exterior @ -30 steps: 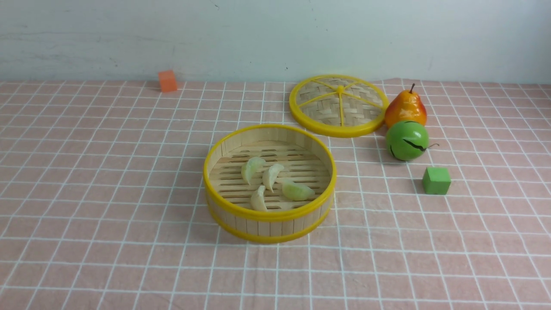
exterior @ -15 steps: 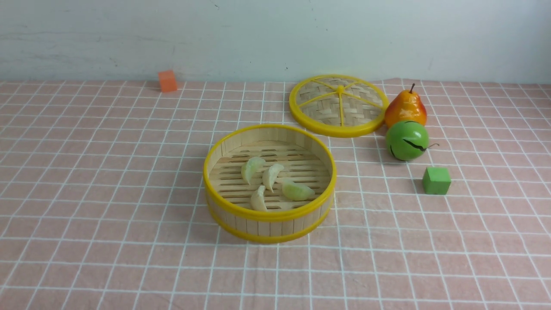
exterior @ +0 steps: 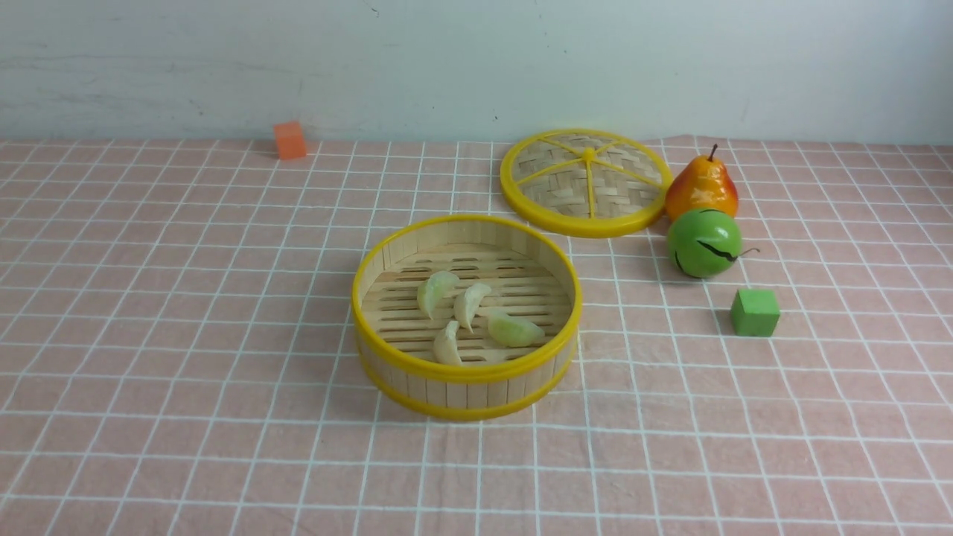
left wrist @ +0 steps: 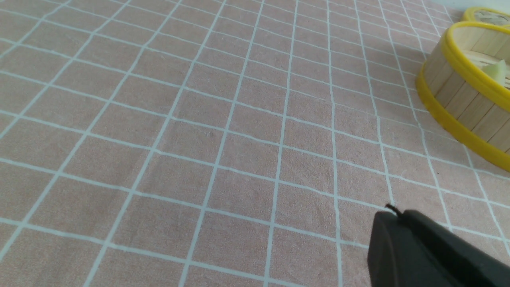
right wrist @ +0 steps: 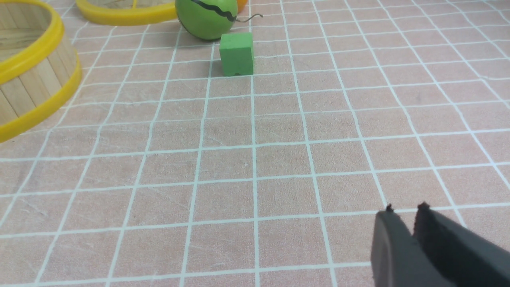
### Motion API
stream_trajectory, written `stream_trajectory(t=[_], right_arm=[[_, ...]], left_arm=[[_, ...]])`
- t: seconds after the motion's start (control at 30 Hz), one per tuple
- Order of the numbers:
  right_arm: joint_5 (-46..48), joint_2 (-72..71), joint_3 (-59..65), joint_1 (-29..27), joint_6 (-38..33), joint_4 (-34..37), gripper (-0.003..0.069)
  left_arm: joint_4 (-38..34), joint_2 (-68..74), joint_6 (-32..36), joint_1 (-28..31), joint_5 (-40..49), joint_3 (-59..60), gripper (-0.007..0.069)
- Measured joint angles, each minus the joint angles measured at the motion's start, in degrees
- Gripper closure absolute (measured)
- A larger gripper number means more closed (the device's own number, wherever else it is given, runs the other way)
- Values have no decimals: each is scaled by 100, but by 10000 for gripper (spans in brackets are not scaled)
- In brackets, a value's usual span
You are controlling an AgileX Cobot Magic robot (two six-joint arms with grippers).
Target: Put the dumplings into the steamer on the table with the pink tablecloth.
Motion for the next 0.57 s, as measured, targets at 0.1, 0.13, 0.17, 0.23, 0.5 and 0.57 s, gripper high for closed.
stream_trajectory(t=[0.1, 0.13, 0.17, 0.23, 0.5, 0.57], right_arm=[[0, 0, 0, 0, 0, 0, 566], [0, 0, 0, 0, 0, 0, 566], [0, 0, 0, 0, 0, 0, 564], [0, 0, 0, 0, 0, 0, 564], [0, 0, 0, 0, 0, 0, 552], [0, 0, 0, 0, 0, 0, 549]], left_arm=[[0, 0, 0, 0, 0, 0, 638], [0, 0, 0, 0, 0, 0, 638], [0, 0, 0, 0, 0, 0, 638], [0, 0, 0, 0, 0, 0, 637], [0, 0, 5, 0, 0, 0, 634], [0, 0, 5, 0, 0, 0, 630]])
